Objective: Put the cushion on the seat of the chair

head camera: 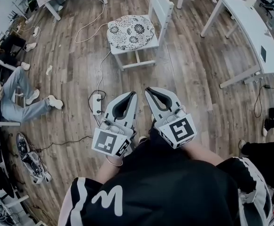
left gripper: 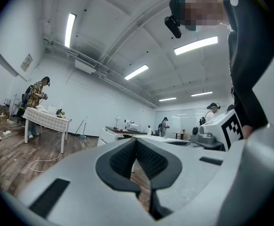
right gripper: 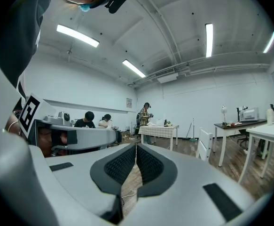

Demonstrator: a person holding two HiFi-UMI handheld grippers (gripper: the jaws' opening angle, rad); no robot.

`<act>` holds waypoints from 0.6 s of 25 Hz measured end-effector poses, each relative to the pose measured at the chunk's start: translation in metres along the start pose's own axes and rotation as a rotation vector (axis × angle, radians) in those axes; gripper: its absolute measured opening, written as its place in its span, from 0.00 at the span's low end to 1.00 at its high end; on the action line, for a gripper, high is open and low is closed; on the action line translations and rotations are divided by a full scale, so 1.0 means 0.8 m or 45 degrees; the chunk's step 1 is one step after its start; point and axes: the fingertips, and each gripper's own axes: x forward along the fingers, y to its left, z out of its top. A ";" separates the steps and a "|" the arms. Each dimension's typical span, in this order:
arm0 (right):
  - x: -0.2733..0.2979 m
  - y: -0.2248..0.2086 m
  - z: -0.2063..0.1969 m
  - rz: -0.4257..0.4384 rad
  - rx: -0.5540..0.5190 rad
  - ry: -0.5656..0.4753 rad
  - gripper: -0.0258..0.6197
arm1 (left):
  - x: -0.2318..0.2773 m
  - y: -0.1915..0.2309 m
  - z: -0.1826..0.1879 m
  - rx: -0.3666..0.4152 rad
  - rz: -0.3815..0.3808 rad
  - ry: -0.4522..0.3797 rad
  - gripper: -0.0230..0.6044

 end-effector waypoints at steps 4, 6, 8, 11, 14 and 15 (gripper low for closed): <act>-0.022 0.031 -0.003 -0.023 0.003 -0.010 0.08 | -0.031 -0.017 -0.005 -0.007 -0.029 -0.009 0.04; -0.031 0.044 -0.003 -0.034 0.001 -0.016 0.08 | -0.042 -0.023 -0.006 -0.009 -0.042 -0.013 0.04; -0.038 0.053 -0.002 -0.040 -0.001 -0.023 0.08 | -0.050 -0.027 -0.004 -0.005 -0.054 -0.019 0.04; -0.043 0.057 0.002 -0.050 -0.006 -0.031 0.08 | -0.055 -0.032 -0.001 0.010 -0.071 -0.017 0.04; -0.043 0.059 0.008 -0.052 0.003 -0.039 0.08 | -0.058 -0.032 0.005 0.019 -0.070 -0.023 0.04; -0.044 0.059 0.010 -0.053 0.008 -0.042 0.08 | -0.059 -0.032 0.007 0.022 -0.069 -0.030 0.04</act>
